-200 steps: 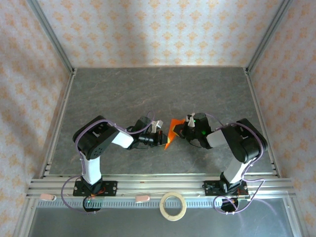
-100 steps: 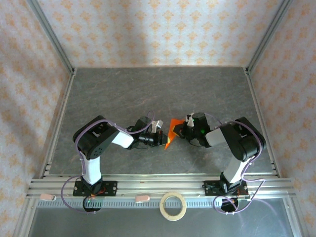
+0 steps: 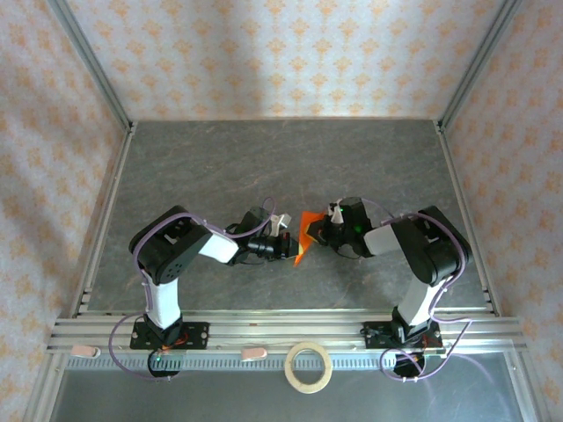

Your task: Fold a paper plane with a square sheet of paper (pick it up from the middle)

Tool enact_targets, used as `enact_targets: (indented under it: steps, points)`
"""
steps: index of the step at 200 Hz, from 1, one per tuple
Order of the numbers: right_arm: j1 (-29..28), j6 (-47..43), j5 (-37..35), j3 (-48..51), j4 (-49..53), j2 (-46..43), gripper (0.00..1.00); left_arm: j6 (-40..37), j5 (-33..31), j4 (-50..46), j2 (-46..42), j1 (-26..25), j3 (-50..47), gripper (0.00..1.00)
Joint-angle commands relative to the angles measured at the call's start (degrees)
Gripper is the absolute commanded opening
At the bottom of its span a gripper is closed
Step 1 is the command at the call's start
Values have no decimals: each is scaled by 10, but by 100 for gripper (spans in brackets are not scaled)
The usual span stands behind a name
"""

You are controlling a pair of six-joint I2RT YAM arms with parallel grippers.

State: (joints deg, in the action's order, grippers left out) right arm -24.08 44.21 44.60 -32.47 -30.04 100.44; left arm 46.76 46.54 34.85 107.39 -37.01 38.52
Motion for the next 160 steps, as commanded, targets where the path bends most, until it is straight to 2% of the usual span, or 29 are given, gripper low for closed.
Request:
enact_targets:
  steps: [1,23,44,75,122,148,160]
  points:
    - [1,-35,-81,-1,87,28,0,-36,-45,-60,-9,-3,-3,14]
    - [-1,-38,-82,-1,90,32,0,-47,-45,-74,-34,-3,-8,21]
    - [-2,-40,-81,-1,91,35,0,-58,-46,-87,-61,-3,-14,23]
    - [-2,-41,-80,-2,93,37,0,-60,-33,-76,-75,-4,-21,15]
    - [-2,-45,-80,-2,96,40,0,-64,-7,-64,-69,-8,-14,21]
    - [-2,-45,-81,1,96,39,0,-63,-1,-62,-60,-8,-8,21]
    - [-2,-44,-81,2,95,39,0,-65,3,-62,-53,-9,-6,14]
